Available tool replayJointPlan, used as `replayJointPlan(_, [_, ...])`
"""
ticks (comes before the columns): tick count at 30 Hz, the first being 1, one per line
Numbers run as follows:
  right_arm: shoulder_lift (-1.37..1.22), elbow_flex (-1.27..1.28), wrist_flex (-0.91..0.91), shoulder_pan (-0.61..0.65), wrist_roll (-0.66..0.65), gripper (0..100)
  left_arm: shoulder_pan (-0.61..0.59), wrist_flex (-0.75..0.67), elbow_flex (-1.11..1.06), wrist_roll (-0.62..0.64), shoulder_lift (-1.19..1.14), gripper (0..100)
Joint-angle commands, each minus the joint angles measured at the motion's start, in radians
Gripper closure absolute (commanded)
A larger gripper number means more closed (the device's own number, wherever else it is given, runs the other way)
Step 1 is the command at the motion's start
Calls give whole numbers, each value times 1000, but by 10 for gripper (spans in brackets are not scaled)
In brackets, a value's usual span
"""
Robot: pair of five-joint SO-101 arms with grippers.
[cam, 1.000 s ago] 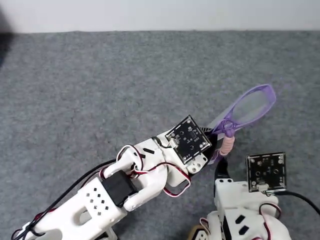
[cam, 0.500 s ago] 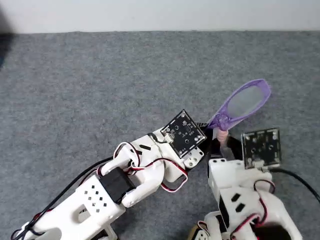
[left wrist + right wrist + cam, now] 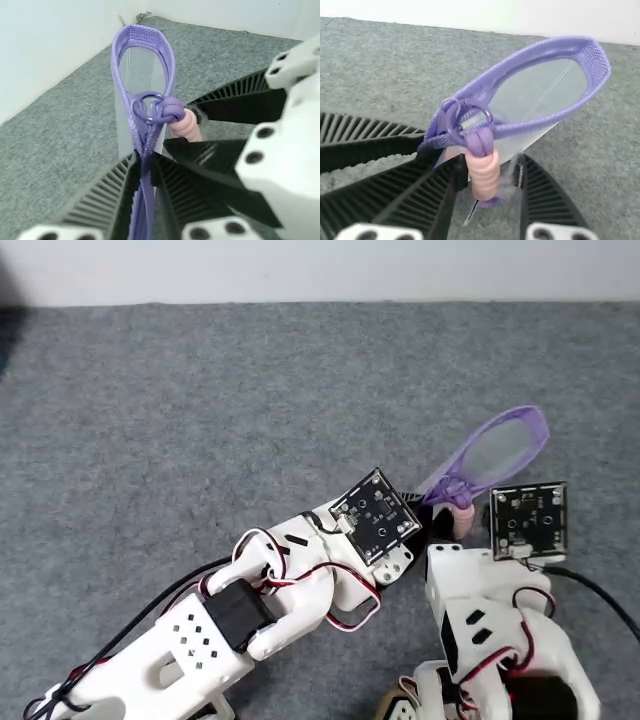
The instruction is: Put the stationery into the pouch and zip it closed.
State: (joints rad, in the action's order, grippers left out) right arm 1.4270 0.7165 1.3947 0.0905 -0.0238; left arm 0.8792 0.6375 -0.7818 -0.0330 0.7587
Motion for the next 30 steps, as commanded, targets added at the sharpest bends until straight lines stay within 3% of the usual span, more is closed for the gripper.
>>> replayJointPlan(1, [-24, 5, -39, -12, -12, 831, 3, 3, 13, -3, -12, 989])
replayJointPlan(6, [-12, -5, -33, -19, -41, 998, 3, 6, 13, -3, -9, 989])
replayJointPlan(11, [-18, -57, -61, -134, -77, 989, -2, 8, 13, -3, -5, 989])
replayJointPlan(21, [-156, -41, -311, -375, -112, 991, -3, 9, 13, -11, -5, 989])
replayJointPlan(30, [-174, -175, -186, -282, -112, 991, 2, 3, 13, -5, -6, 985])
